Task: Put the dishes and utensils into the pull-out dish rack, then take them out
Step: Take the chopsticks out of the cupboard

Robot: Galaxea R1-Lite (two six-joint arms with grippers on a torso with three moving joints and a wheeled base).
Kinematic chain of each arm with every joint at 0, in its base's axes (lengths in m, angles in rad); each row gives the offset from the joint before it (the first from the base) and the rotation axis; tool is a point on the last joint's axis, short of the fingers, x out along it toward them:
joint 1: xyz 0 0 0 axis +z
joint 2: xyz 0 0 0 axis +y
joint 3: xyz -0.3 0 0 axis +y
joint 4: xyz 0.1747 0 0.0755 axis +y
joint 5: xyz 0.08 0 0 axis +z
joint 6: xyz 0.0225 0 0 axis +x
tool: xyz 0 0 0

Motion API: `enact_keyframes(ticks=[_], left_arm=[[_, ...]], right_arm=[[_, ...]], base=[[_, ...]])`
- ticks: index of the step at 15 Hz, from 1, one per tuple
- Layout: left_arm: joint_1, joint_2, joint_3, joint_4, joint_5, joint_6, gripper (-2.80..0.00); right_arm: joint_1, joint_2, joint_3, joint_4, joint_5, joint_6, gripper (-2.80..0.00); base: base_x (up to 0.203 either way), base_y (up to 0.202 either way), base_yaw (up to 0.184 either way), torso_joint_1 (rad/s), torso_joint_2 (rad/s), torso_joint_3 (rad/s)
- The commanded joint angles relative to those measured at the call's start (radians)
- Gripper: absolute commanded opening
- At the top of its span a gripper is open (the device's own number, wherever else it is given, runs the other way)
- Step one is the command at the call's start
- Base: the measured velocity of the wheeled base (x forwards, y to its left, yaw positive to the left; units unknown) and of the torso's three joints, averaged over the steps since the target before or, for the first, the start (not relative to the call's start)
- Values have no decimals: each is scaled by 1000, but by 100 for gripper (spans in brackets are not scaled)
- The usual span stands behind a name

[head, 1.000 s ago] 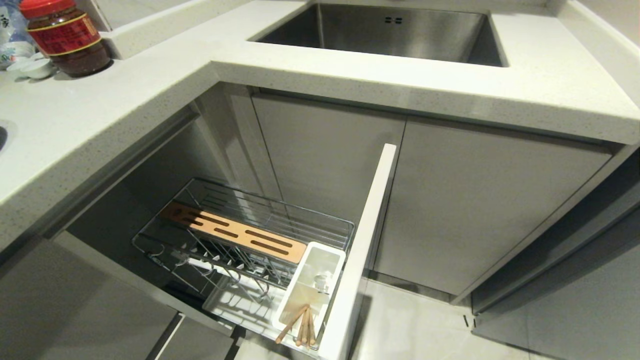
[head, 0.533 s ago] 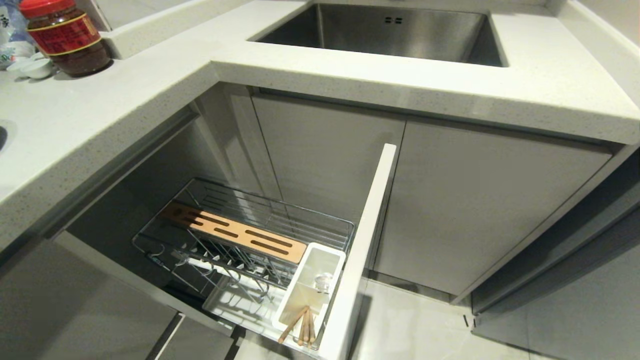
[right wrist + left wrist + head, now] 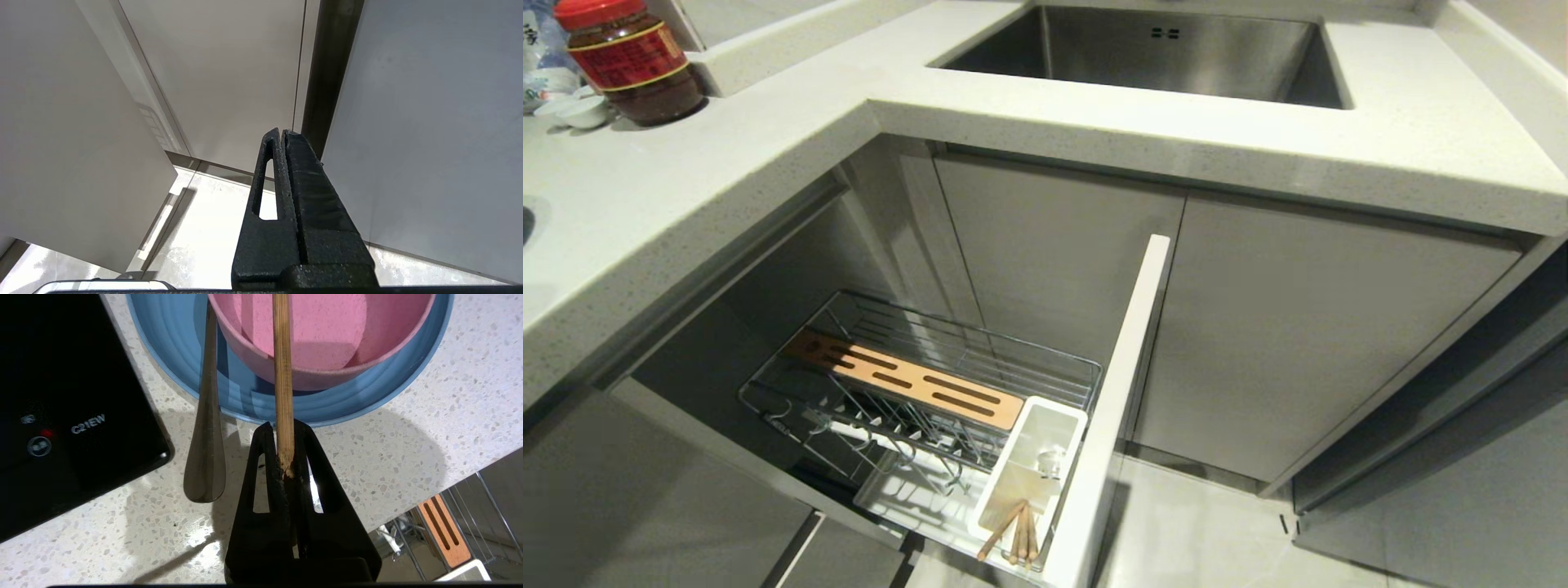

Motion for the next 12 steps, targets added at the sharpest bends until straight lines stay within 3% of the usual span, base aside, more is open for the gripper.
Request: enact_keyframes(ticks=[1, 5, 6, 12], left_arm=[[-4, 6, 9, 0, -5, -3, -280], [-4, 4, 14, -14, -5, -3, -280], [-4, 3, 13, -14, -3, -3, 0], [-4, -5, 1, -31, 20, -3, 0]], right_arm=[[0, -1, 26, 0, 0, 0, -280], [0, -1, 26, -1, 0, 0, -280], [0, -1, 26, 0, 0, 0, -280], [0, -1, 26, -1, 0, 0, -280]], base=[[0, 0, 0, 0, 0, 0], [0, 0, 0, 0, 0, 0], [0, 0, 0, 0, 0, 0], [0, 0, 0, 0, 0, 0]])
